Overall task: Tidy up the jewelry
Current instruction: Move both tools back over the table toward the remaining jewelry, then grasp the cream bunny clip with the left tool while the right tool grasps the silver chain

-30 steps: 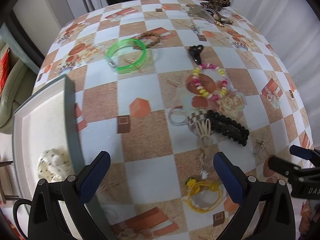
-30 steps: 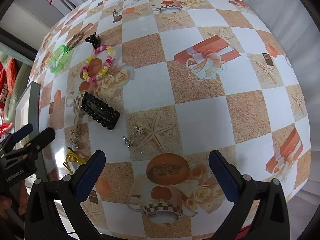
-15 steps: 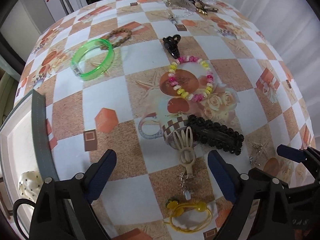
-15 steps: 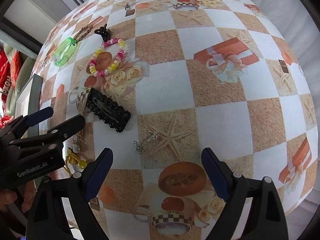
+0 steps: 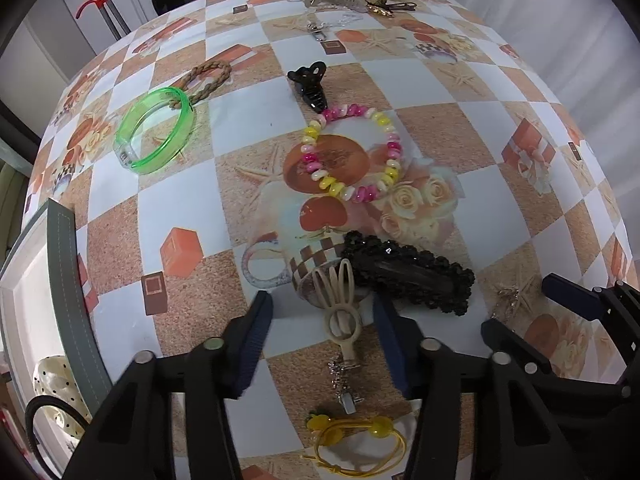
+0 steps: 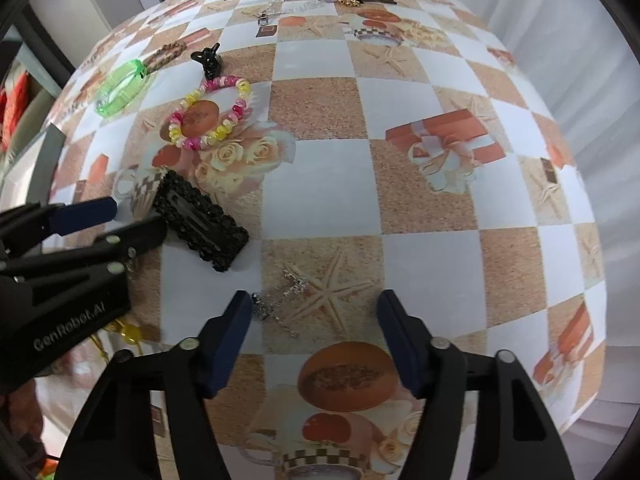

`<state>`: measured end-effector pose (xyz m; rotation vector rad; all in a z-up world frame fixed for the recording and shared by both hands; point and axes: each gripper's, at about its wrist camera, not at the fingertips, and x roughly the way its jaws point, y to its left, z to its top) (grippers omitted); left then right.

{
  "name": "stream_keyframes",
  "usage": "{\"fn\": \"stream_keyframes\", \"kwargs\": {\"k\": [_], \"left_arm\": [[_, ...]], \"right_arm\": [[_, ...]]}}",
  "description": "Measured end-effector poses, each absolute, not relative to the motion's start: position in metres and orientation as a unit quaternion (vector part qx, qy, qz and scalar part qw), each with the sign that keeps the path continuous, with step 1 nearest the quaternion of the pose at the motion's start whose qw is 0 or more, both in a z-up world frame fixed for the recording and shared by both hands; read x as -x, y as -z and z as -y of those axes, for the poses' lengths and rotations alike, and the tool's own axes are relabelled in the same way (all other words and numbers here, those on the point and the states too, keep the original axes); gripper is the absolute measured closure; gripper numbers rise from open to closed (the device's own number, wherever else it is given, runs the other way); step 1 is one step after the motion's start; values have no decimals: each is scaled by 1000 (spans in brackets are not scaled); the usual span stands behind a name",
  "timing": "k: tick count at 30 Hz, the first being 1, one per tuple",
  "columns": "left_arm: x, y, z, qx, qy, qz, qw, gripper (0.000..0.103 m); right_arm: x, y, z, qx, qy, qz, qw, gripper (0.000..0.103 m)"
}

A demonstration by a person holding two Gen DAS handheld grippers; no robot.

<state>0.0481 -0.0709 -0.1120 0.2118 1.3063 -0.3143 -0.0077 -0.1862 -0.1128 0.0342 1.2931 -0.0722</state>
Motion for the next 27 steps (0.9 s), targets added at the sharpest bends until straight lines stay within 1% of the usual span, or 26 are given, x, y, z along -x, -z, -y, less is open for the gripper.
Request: {"fn": "stream_keyframes", "kwargs": {"k": [2,3,4,5,6,10,19,27], "left_arm": [[-46,110,71,-99,148,-603,778,66],[-48,111,77,-100,150,-603,777,68],[-47,110,78,-101,151,-604,776,74],[-47,110,78,-100,152,-603,776,80],[-47,110,78,-97,156,-604,776,80],[-47,104,76,-75,160,-602,779,80],[-45,71,54,-26,160,-582,797,80],[-35,42,20,1,140,-563,814,80]], "right_arm": [[8,112,187,-11,33,-600,799,43],[7,112,186,-8,31,-598,801,49],[7,111,185,-5,28,-596,802,58],[8,110,187,-3,26,-595,803,63],[7,110,186,-1,23,-594,804,72],[6,109,190,-15,18,-597,802,73],[7,96,221,-100,6,-600,794,73],[4,76,232,-143,-2,-592,793,73]]}}
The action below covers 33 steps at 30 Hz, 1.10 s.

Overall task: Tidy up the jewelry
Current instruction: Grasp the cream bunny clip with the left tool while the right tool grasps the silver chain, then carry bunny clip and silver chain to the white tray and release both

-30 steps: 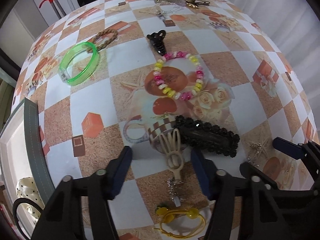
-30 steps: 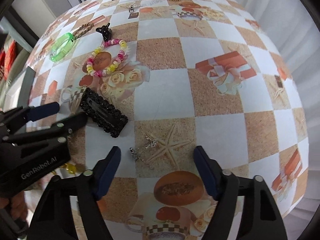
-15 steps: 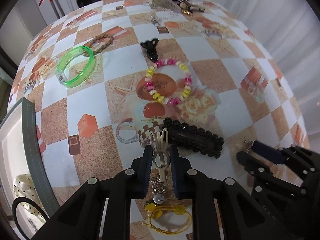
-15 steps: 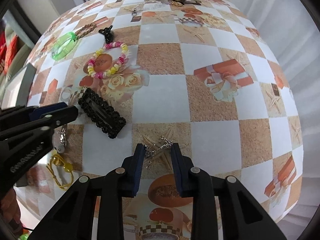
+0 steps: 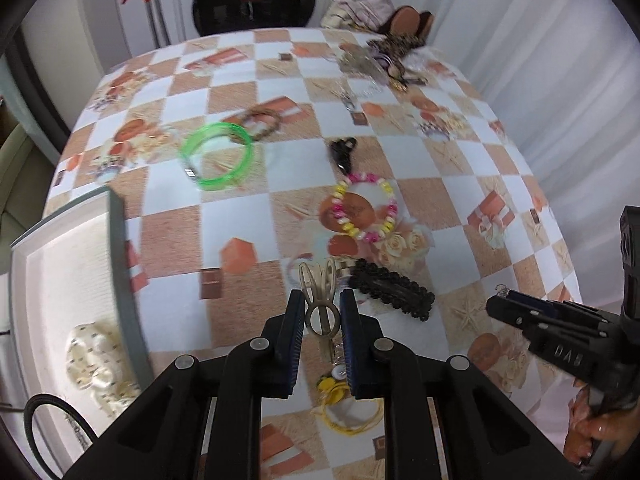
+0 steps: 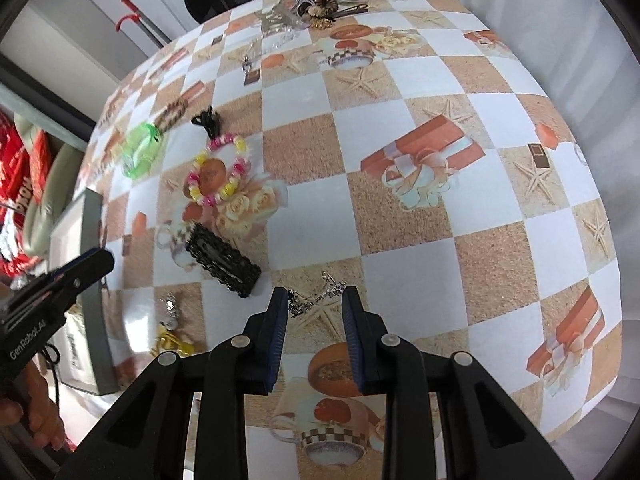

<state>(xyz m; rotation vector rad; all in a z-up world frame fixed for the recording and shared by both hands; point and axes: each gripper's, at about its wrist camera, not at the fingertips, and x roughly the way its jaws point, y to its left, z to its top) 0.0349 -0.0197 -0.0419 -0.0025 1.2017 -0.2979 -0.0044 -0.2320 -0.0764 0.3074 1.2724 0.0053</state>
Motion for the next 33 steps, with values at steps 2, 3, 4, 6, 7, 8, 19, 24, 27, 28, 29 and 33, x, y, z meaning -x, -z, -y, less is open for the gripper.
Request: {"fn": "stream_keyframes", "kwargs": {"k": [2,3,4,6,7,8,19,24,27,28,29,33], "left_arm": [[-32,37,11,6,133,-560,818,80],[-30,34,5,8,130,-558,819,80],[-29,33,1,11,128,-558,820,80],[-26,29,-8,15,122,-556,822,80],[-24,28,-11,16,120,-556,823,80],[-23,27,-16,18,117,-555,824,80],[-5,14,-63,52,80,-540,837,80],[2,7,-97,67,51,-530,844,80],[6,5,-118,77,31,-526,847,80],[8,5,-124,80,25,-524,847,80],[9,4,-132,83,18,-522,849,80],[14,5,-162,95,-13,-517,851,80]], "right_arm": [[2,71,231,-146,-6,-589,795,73],[2,69,230,-147,-7,-588,796,73],[1,66,229,-149,-10,-586,796,73],[0,62,226,-150,-14,-584,797,73],[-1,60,223,-148,-16,-583,799,73],[-2,57,219,-146,-19,-581,800,73],[-14,34,170,-133,-68,-573,806,73],[-26,22,132,-121,-108,-568,807,73],[-34,14,105,-105,-133,-563,809,73],[-36,13,98,-100,-140,-561,809,73],[-38,11,89,-94,-148,-560,810,73],[-51,4,47,-66,-188,-553,809,73]]}}
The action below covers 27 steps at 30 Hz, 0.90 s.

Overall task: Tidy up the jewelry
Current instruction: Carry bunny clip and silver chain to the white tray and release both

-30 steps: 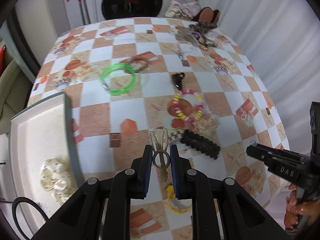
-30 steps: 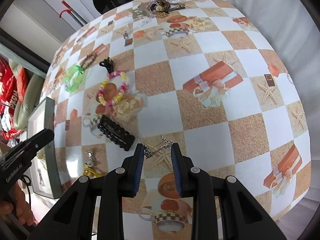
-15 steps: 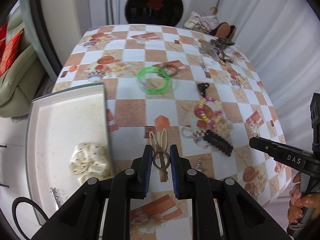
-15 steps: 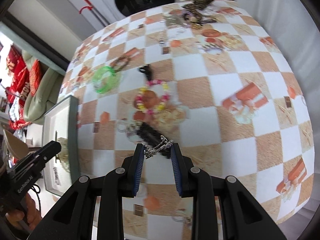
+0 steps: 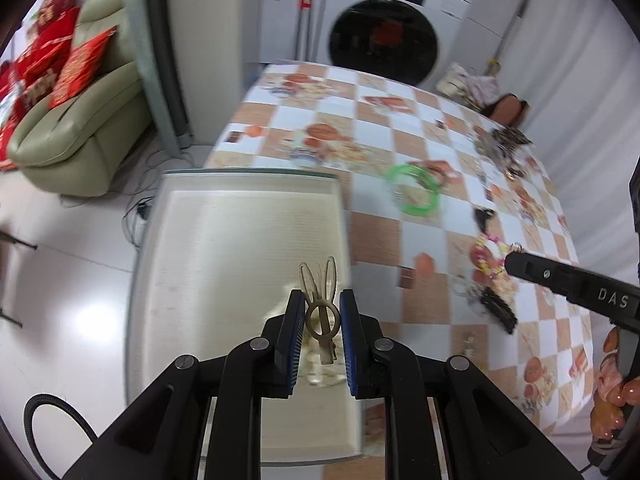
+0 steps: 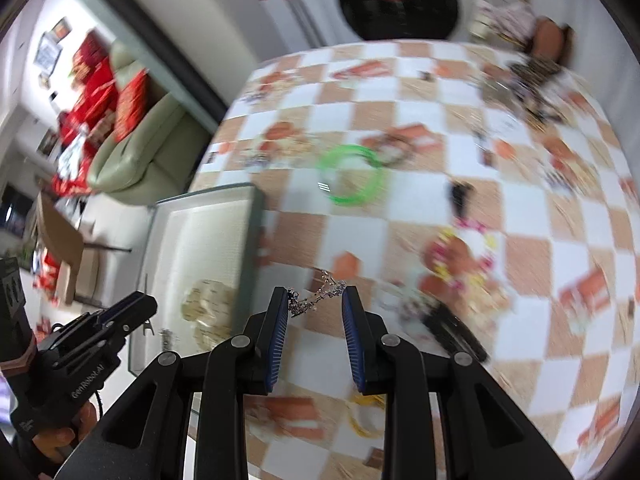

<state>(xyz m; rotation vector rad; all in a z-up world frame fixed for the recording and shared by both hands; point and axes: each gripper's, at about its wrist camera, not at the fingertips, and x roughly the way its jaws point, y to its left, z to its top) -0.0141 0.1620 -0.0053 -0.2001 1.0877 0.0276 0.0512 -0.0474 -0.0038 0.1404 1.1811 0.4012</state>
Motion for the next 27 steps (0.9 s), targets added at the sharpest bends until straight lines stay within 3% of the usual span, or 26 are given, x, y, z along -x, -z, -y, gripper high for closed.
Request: {"fn": "stream_keyframes", "kwargs": {"k": [13,27], "left_arm": [[1,28,-236,115,-96,-506,849,80],[-51,82,-257,97,-131,-517,841,80]], "right_arm": [[-97,-4,-72,-15,-286,-529,799,73],[-140,69,-118,-5,-290,-568,770,73]]}}
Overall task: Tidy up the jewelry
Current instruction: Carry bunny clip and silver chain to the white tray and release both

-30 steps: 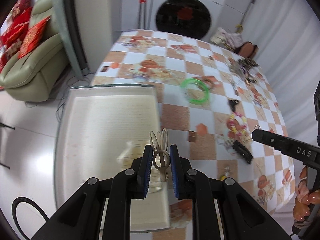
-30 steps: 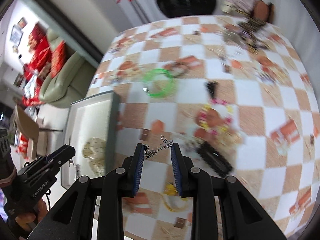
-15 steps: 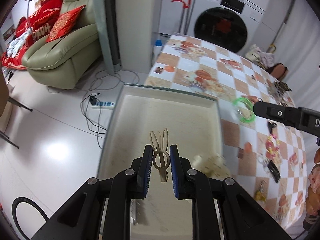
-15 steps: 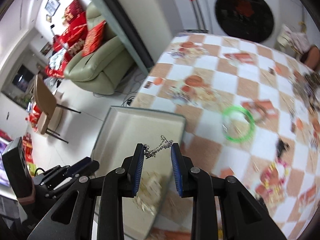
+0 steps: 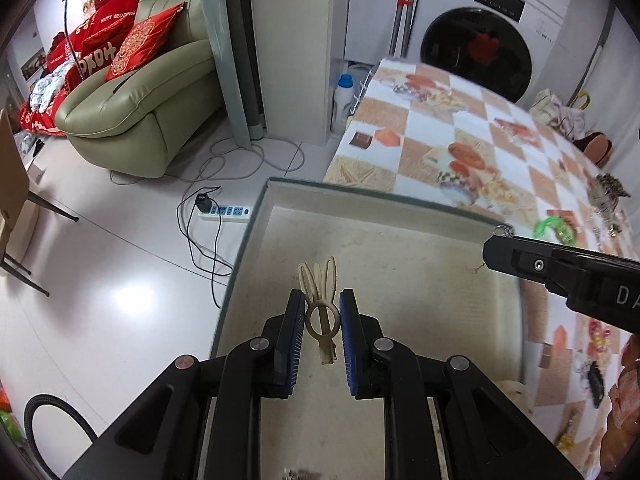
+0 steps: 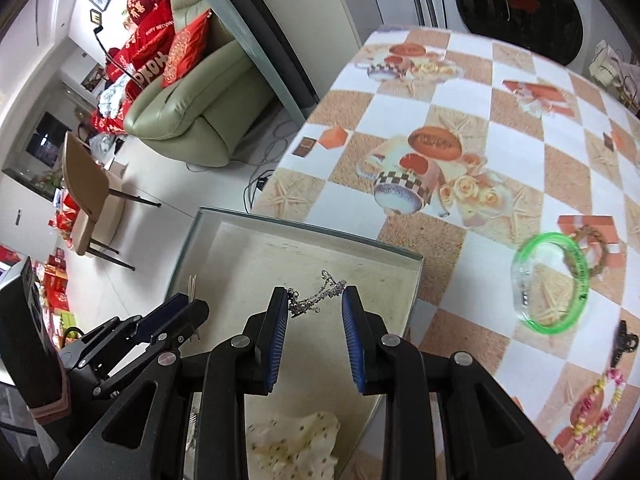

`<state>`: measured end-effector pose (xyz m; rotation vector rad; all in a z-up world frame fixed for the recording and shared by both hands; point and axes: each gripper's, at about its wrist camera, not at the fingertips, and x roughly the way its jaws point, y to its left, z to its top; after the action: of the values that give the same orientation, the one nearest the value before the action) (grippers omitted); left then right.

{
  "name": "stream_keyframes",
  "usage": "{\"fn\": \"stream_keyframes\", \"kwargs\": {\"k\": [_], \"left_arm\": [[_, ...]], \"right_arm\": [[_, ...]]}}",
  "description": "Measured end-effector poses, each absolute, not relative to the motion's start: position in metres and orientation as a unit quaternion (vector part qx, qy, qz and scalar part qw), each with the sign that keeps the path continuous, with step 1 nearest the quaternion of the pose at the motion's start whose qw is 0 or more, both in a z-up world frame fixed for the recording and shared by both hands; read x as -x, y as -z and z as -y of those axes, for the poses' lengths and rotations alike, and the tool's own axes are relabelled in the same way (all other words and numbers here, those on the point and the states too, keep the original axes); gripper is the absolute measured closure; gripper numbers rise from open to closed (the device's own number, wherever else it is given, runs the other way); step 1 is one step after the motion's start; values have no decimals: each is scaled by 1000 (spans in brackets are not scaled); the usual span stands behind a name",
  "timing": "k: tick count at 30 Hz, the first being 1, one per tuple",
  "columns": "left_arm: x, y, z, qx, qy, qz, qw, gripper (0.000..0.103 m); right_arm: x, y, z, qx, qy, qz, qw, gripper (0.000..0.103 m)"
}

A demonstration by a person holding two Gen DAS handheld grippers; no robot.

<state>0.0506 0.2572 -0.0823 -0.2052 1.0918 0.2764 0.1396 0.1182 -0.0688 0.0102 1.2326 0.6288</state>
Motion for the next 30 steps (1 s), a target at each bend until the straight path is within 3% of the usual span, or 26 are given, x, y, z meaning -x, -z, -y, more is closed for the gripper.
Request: {"fn": "stream_keyframes", "kwargs": {"k": [20,23,26,29,30], "left_arm": [[-59,109,-250,63,-155,-544,822,80],[-59,108,-249,58,-156,-544,823,80],[-59,105,-249,60,-152,-544,823,80],[-58,101,-249,63,-153,-541,825,80],[-57,98,-249,65,-154,-540,825,69]], "right_arm": [[-150,113,-131,11,-271,-602,751,70],[-151,111,-132,9,-275,-602,749,63],[-152,106,-130,0,-277,-601,750,48],[-153,93,-123,-22,-283,-595,752,43],[-154,88,-120,-30,-285,-591,754,41]]}}
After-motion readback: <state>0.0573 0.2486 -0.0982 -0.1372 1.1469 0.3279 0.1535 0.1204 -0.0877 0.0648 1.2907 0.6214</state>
